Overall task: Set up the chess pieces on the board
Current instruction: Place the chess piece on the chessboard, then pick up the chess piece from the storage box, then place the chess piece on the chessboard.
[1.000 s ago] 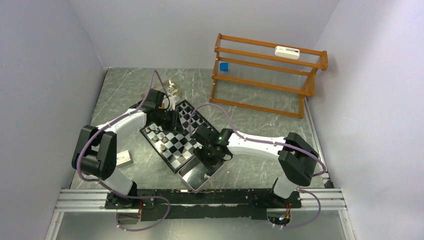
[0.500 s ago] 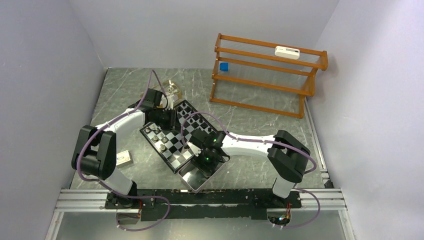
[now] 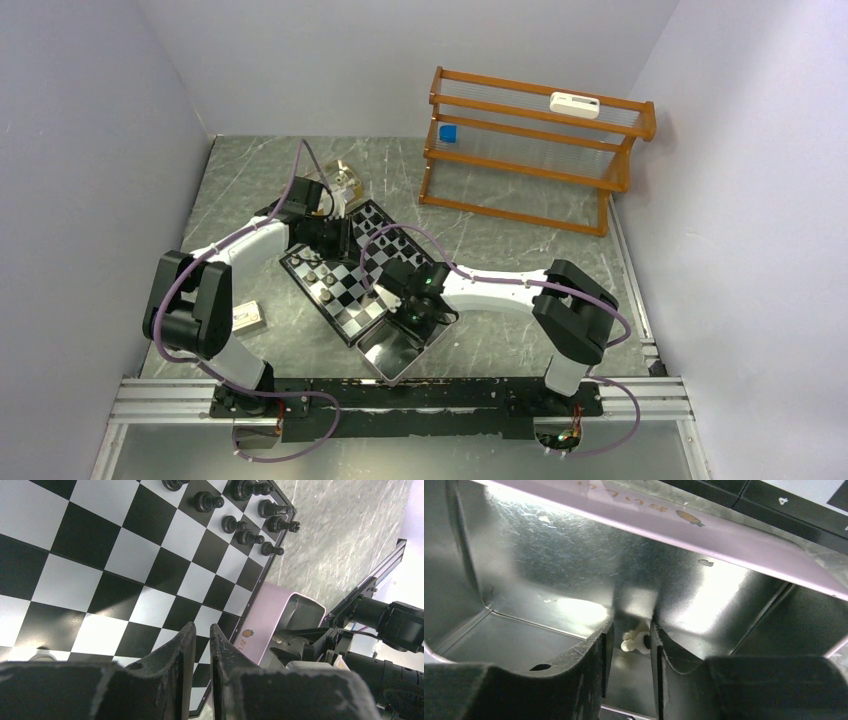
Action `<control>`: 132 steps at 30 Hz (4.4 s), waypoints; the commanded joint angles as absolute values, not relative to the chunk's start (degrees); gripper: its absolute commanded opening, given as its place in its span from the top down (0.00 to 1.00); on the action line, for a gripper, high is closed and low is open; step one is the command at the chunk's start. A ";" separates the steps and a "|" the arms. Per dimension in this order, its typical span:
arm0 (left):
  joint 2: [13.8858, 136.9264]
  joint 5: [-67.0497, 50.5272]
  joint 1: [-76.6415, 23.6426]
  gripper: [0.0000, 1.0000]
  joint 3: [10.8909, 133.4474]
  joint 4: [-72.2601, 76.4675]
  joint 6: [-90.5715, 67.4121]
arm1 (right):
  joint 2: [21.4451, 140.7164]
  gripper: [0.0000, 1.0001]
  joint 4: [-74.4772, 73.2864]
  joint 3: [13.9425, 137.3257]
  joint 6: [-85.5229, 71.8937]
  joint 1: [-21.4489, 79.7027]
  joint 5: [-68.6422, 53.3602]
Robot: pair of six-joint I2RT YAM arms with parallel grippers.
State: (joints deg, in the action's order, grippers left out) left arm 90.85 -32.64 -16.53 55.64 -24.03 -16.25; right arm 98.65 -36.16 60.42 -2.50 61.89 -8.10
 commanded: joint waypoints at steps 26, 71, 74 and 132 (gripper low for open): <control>88.71 -33.19 -15.65 0.77 55.19 -23.82 -14.95 | 99.97 0.51 -39.84 65.83 -7.36 62.18 -6.31; 88.95 -32.80 -14.72 0.76 54.93 -23.65 -15.09 | 102.06 0.86 -39.42 63.17 -6.78 63.48 -4.55; 88.78 -32.65 -14.51 0.76 54.80 -23.64 -15.16 | 101.47 0.90 -38.52 63.93 -7.45 63.44 -3.49; 67.86 -50.09 -13.80 0.65 44.83 6.65 -35.80 | 84.74 0.92 8.52 59.28 -70.00 44.08 -8.58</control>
State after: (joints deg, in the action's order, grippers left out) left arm 67.24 -51.13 -13.65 45.10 2.96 -35.66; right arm 86.11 6.13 59.90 -68.75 43.75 -9.78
